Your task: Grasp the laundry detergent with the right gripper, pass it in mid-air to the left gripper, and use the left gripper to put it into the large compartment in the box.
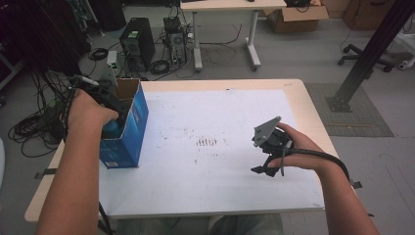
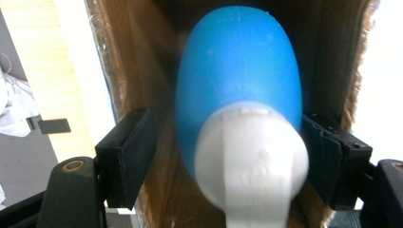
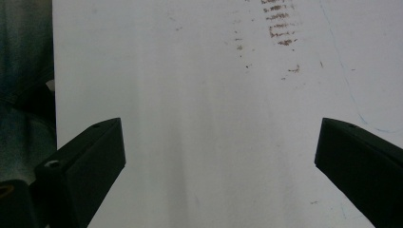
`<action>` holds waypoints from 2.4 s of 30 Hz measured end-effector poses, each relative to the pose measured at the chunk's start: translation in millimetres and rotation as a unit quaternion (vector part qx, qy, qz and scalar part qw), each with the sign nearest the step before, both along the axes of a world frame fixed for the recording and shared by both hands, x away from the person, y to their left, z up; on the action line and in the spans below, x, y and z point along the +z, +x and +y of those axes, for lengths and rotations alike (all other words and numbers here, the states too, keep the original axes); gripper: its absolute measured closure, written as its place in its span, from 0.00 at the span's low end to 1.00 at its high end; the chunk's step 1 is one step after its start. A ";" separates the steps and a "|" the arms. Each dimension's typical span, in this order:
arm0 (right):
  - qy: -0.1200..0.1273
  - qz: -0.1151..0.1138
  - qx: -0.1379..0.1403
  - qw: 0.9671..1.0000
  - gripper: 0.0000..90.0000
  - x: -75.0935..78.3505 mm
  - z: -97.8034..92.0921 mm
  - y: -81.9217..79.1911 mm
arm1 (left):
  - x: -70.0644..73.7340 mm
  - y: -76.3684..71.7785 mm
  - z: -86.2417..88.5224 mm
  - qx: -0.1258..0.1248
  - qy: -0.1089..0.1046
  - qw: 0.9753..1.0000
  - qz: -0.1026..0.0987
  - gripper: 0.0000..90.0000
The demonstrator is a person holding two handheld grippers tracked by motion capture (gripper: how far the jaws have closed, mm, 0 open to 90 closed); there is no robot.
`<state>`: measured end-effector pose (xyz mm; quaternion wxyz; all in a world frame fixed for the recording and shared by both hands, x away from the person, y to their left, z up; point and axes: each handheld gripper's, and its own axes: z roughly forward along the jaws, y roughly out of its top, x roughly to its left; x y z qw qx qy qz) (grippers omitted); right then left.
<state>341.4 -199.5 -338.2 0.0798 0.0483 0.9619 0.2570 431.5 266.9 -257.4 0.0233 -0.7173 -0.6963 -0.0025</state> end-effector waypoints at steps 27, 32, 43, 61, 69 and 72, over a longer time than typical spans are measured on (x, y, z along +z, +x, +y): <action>0.004 -0.005 0.003 1.000 0.03 15.2 3.2 1.1 | 60.2 -13.1 -32.7 -0.092 0.009 0.996 -0.017 0.00; -0.004 -0.008 0.006 1.000 0.03 19.7 4.7 2.4 | 79.0 -15.5 -52.1 -0.145 0.027 0.989 -0.031 0.00; -0.015 -0.008 0.006 1.000 0.03 31.5 5.3 7.2 | 113.9 -27.9 -96.7 -0.279 0.019 0.959 -0.049 0.00; -0.052 -0.009 0.004 0.999 0.03 48.1 9.2 2.2 | 95.3 -55.3 -144.9 -0.519 -0.001 0.854 -0.030 0.00; -0.089 0.002 -0.004 0.996 0.04 57.2 5.7 2.5 | 83.9 -66.5 -152.1 -0.593 -0.002 0.805 -0.012 0.00; -0.099 0.004 0.001 0.995 0.04 63.3 6.4 3.9 | 82.6 -68.6 -156.5 -0.612 -0.006 0.791 -0.007 0.00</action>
